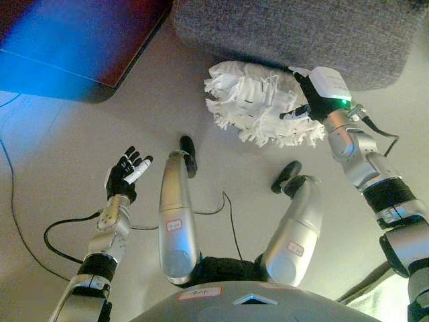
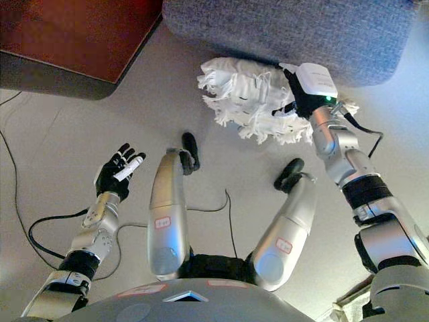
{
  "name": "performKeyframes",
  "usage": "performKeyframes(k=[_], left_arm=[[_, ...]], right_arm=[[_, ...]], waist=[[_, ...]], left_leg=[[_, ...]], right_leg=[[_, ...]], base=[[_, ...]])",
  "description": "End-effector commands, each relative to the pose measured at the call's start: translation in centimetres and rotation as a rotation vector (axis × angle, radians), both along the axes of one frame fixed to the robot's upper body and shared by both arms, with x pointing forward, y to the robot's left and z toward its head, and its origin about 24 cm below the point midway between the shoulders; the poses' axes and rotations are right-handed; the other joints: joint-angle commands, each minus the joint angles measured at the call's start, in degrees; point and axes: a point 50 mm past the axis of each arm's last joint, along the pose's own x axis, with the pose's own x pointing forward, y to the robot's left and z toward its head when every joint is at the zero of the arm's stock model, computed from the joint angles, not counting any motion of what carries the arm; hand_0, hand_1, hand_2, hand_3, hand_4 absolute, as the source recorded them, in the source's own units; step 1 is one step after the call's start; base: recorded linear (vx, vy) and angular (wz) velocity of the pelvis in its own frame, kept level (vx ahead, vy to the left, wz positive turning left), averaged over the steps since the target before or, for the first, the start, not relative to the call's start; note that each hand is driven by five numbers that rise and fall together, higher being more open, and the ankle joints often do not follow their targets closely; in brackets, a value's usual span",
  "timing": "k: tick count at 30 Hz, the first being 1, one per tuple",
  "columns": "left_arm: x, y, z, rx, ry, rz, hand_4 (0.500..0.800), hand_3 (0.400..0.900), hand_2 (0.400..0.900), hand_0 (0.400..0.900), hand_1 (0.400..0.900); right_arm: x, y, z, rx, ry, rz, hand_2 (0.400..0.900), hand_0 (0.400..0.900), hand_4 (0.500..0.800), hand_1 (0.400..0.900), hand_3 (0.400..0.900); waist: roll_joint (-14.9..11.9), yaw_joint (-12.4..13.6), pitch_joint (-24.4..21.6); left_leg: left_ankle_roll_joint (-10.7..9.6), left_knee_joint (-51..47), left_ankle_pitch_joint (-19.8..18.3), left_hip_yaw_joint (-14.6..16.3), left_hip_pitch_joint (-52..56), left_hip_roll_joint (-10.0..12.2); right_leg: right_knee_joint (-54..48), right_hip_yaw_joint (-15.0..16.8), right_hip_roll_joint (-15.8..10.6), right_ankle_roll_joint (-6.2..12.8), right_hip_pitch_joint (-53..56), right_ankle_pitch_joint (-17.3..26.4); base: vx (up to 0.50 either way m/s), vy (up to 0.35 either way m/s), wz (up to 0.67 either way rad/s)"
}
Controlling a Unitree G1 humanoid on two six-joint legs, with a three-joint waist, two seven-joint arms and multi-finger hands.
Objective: Pick up the pillow and put it on the sofa.
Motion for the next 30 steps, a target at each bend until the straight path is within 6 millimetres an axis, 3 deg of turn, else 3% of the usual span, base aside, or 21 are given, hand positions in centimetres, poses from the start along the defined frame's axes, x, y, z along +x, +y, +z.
performKeyframes(k=[1,9,18,27,28,29,30], left_arm=[[-1.4,1.9,0.6,0.001,-0.069,0.091,0.8,0.9,0.9,0.9,0.9],[-2.6,2.4,0.6,0.004,-0.078,0.072,0.8,0.9,0.9,0.9,0.9],[-3.5,2.6,0.4,-0.001,-0.071,0.056,0.8,0.9,0.9,0.9,0.9],[-4.5,3.0,0.0,0.022,-0.031,0.025,0.8,0.9,0.9,0.9,0.9],[-4.5,3.0,-0.1,0.023,-0.028,0.021,0.8,0.9,0.9,0.9,0.9],[-4.7,3.1,-0.2,0.027,-0.023,0.015,0.8,0.9,0.9,0.9,0.9],[-4.8,3.1,-0.3,0.03,-0.016,0.008,0.8,0.9,0.9,0.9,0.9]], right_arm=[[1.0,-1.2,4.6,0.007,-0.169,-0.04,0.9,0.9,0.8,0.9,0.9],[1.7,-2.4,4.7,0.094,-0.064,-0.119,0.9,0.9,0.8,0.9,0.9],[2.6,-3.0,4.6,0.105,0.038,-0.192,0.9,0.9,0.8,0.9,0.9],[3.1,-4.0,2.1,0.135,0.409,-0.366,0.9,0.9,0.8,0.9,0.9],[3.1,-4.0,1.8,0.142,0.445,-0.376,0.431,0.431,0.519,0.431,0.431],[3.2,-3.9,1.5,0.152,0.486,-0.391,0.431,0.431,0.519,0.431,0.431],[3.2,-3.8,1.3,0.162,0.493,-0.4,0.4,0.4,0.5,0.4,0.4]], waist=[[2.03,1.48,-0.29],[2.67,3.01,0.0],[3.46,4.32,0.0],[4.13,6.21,0.0],[4.19,6.39,0.0],[4.27,6.64,0.0],[4.37,6.74,0.0]], left_leg=[[-2.84,3.29,-5.78,-0.67,0.97,3.23],[-2.97,15.18,-9.52,-3.37,-6.71,3.7],[-3.97,22.55,-11.45,-6.52,-11.07,3.79],[-4.65,24.89,-11.36,-7.98,-11.09,3.52],[-4.65,24.87,-11.32,-7.97,-10.85,3.43],[-4.66,24.97,-11.25,-8.11,-10.53,3.39],[-4.75,25.04,-11.17,-8.09,-10.13,3.52]], right_leg=[[8.87,1.14,0.55,-2.26,-5.09,-5.26],[21.56,3.7,-0.59,-3.04,-11.91,-11.4],[28.46,6.14,-1.89,-3.11,-15.75,-14.05],[30.86,7.02,-2.82,-3.18,-15.84,-14.37],[30.79,7.01,-2.78,-3.14,-15.6,-14.25],[30.91,7.11,-2.76,-3.1,-15.36,-14.04],[31.02,7.14,-2.94,-3.11,-15.05,-13.98]], base=[[-0.01,0.014,0.17],[0.03,-0.01,0.14],[0.04,0.0,0.07],[0.03,-0.008,0.04],[0.04,-0.027,0.04],[0.05,-0.018,0.03],[0.06,-0.015,0.03]])
